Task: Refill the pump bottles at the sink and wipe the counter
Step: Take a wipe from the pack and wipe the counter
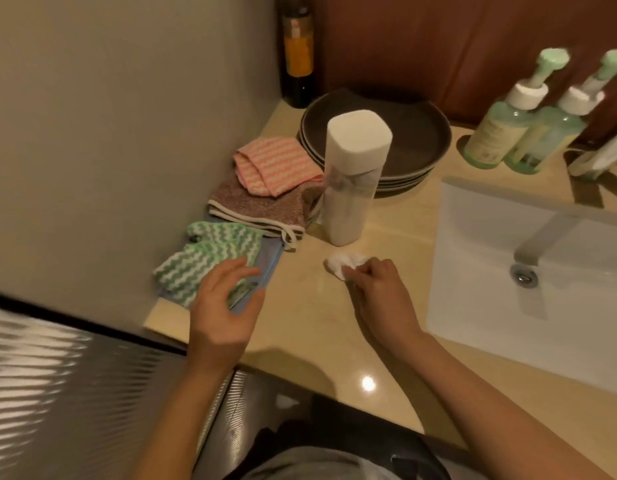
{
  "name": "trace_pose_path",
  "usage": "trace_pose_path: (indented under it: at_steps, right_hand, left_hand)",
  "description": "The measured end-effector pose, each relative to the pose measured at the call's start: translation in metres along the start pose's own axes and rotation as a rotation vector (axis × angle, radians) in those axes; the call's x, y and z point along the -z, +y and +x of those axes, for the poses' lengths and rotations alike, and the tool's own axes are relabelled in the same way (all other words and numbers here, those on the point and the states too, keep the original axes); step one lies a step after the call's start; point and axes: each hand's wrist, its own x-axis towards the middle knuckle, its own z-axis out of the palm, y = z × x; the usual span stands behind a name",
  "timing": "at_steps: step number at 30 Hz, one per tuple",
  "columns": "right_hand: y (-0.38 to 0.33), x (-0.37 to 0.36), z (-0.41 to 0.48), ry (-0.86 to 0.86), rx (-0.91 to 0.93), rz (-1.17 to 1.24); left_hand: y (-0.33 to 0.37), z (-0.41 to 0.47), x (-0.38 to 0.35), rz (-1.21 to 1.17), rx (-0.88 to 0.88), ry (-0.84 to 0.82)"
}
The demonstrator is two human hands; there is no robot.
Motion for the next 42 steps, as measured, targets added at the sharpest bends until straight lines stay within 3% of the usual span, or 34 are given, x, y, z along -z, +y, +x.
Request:
trace_pose_path:
  at_steps: [6,10,17,21,25,30,33,38,42]
  right_hand:
    - [-0.049,-0.03,0.03,-0.054,0.042,-0.042]
    - [-0.074,-0.036,0.012,-0.085,0.096,-0.053]
    - [-0.074,-0.013,-0.054,-0.193,0.187,0.118]
    - [-0.051,0.016,-0.078,-0.23,0.042,0.093]
    - [-0.029,0.029,-0.084,-0.106,-0.11,0.084]
    - [-0.038,0.02,-0.065,-0.017,-0.345,0.037]
    - [-0.066,0.004,-0.049,-0.091,-0.429,0.022]
    - [-0.123,-0.014,-0.04,-0.173,-0.335,-0.027]
    - [-0.156,-0.033,-0.052,-0.211,-0.15,-0.123]
  left_hand:
    - [-0.019,-0.034,0.01,0.111,0.152,-0.232]
    - [-0.033,-0.043,0.01,0.469,0.196,-0.433]
    - [-0.031,-0.043,0.012,0.637,0.152,-0.485]
    - [-0.033,-0.045,0.01,0.669,0.12,-0.502]
    - [-0.035,-0.05,0.009,0.756,0.046,-0.49]
    - [-0.036,-0.051,0.014,0.763,-0.034,-0.499]
    - [-0.038,-0.045,0.021,0.759,-0.058,-0.53]
    - [-0.039,-0.03,0.034,0.638,0.019,-0.611]
    - [-0.042,-0.025,0.039,0.557,0.063,-0.626]
